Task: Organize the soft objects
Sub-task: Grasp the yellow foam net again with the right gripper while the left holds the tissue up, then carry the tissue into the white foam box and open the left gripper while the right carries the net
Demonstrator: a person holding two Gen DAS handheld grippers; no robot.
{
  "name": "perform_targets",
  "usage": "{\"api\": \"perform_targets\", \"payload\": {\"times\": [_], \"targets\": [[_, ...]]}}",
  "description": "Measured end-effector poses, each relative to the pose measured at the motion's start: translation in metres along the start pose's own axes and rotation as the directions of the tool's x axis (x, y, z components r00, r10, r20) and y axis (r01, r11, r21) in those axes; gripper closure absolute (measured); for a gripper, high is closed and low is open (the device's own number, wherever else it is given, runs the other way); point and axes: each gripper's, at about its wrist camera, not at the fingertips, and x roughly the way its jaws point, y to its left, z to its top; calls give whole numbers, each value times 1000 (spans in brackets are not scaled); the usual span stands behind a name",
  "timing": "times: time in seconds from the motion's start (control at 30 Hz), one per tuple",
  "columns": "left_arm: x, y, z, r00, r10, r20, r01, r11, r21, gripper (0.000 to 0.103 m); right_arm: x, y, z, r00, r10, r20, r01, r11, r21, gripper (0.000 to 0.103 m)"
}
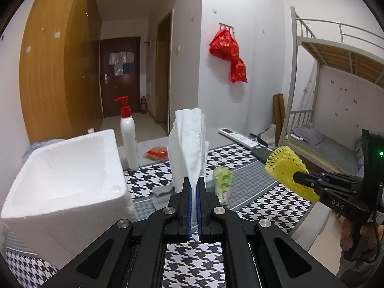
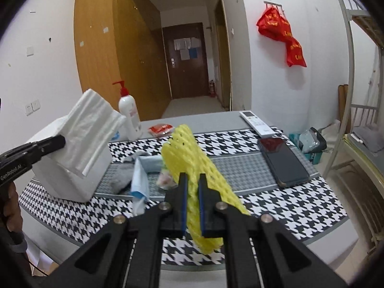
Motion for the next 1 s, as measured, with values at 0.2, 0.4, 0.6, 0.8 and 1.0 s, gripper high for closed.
{"api": "perform_targets", "payload": {"times": [0.2,0.4,0.6,0.8,1.0], "targets": [[-8,4,5,999,1,38,-1,1000,9,99,-12,13,11,998,24,57,-24,1000,10,93],[-19,6,10,997,4,74,-5,1000,22,99,-16,23,22,995,34,96,-37,999,22,93],[-23,10,17,994,30,103,-33,999,32,99,-14,29,32,992,49,114,-52,998,20,93],[-27,16,23,990,53,131,-57,998,27,99,-14,35,42,989,61,134,-63,998,7,93],[-34,22,29,983,90,160,-94,995,19,99,-9,45,51,985,89,145,-90,996,7,93]]}}
